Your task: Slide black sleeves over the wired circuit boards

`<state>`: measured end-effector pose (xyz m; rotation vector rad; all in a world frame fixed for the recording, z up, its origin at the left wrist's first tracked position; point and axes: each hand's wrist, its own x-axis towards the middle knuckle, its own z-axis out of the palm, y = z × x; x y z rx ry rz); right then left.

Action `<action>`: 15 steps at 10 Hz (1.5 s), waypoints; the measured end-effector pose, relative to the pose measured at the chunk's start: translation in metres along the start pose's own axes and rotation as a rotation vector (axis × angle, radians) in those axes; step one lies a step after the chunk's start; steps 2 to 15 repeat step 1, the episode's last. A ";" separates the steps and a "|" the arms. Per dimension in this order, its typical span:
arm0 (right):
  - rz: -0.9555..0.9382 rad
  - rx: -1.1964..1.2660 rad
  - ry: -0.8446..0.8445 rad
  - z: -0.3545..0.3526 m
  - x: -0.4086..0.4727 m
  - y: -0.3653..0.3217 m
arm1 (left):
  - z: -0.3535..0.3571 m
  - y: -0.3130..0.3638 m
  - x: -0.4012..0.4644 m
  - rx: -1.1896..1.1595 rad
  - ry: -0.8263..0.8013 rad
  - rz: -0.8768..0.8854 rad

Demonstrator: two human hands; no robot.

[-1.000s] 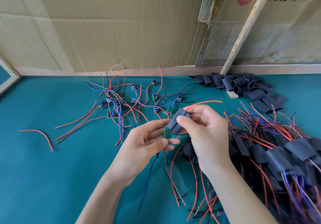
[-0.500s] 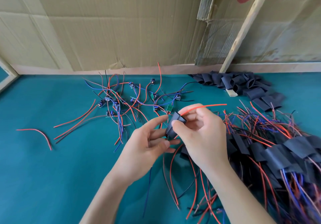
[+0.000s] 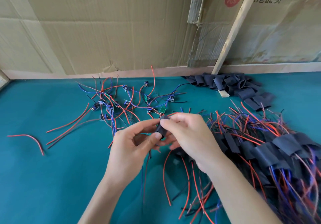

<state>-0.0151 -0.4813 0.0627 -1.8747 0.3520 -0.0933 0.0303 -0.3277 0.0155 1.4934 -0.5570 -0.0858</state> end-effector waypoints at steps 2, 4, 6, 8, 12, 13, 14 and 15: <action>-0.211 -0.553 0.112 -0.044 -0.023 -0.012 | 0.015 -0.008 -0.008 -0.017 -0.017 -0.074; -0.211 -0.553 0.112 -0.044 -0.023 -0.012 | 0.015 -0.008 -0.008 -0.017 -0.017 -0.074; -0.211 -0.553 0.112 -0.044 -0.023 -0.012 | 0.015 -0.008 -0.008 -0.017 -0.017 -0.074; -0.211 -0.553 0.112 -0.044 -0.023 -0.012 | 0.015 -0.008 -0.008 -0.017 -0.017 -0.074; -0.211 -0.553 0.112 -0.044 -0.023 -0.012 | 0.015 -0.008 -0.008 -0.017 -0.017 -0.074; -0.211 -0.553 0.112 -0.044 -0.023 -0.012 | 0.015 -0.008 -0.008 -0.017 -0.017 -0.074; -0.211 -0.553 0.112 -0.044 -0.023 -0.012 | 0.015 -0.008 -0.008 -0.017 -0.017 -0.074; -0.211 -0.553 0.112 -0.044 -0.023 -0.012 | 0.015 -0.008 -0.008 -0.017 -0.017 -0.074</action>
